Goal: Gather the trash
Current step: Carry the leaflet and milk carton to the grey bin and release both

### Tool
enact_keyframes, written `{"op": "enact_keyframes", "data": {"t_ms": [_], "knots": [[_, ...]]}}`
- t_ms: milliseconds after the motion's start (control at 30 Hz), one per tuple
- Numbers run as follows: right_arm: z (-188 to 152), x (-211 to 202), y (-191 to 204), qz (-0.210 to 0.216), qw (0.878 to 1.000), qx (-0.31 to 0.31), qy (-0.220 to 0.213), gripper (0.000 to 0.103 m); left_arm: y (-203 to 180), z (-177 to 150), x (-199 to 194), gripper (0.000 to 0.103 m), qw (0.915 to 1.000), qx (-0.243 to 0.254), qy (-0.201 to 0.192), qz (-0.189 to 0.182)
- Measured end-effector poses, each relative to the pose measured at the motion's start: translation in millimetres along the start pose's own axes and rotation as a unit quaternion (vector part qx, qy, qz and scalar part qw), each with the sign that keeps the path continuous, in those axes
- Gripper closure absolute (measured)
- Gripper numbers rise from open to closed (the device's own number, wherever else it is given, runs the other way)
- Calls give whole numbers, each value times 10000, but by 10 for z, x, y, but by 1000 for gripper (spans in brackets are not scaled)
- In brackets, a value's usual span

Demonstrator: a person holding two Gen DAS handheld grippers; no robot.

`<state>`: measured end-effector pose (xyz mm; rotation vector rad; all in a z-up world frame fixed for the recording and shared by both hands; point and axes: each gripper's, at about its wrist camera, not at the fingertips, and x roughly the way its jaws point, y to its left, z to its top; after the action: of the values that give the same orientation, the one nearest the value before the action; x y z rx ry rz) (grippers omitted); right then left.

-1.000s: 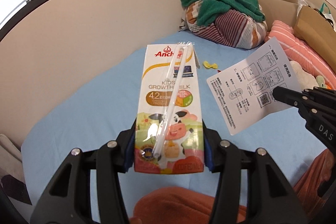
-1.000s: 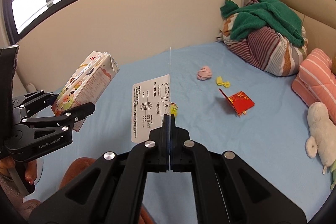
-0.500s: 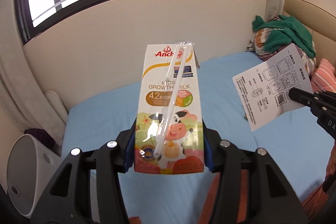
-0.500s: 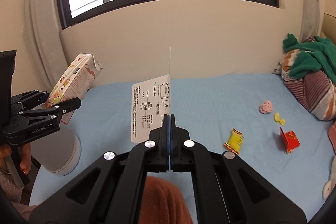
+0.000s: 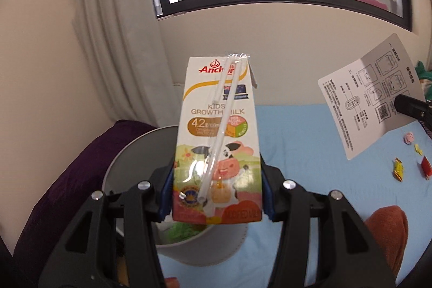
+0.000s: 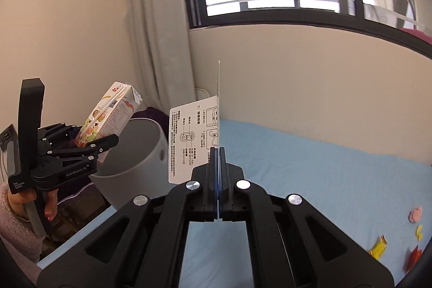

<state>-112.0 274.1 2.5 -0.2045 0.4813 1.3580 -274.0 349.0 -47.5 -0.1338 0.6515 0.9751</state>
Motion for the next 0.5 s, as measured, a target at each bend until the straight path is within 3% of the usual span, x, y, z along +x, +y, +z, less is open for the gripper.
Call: {"op": "enact_keyframes", "data": {"t_ms": [200,500], "knots": [[356,451,626,538,9964,-639,161,103,529,-65,0,52,9975,-417,207,533],[645,1039,1114,903,9884,-1114,496,103,875,-118,167,51,9935,-734,537,681]]}}
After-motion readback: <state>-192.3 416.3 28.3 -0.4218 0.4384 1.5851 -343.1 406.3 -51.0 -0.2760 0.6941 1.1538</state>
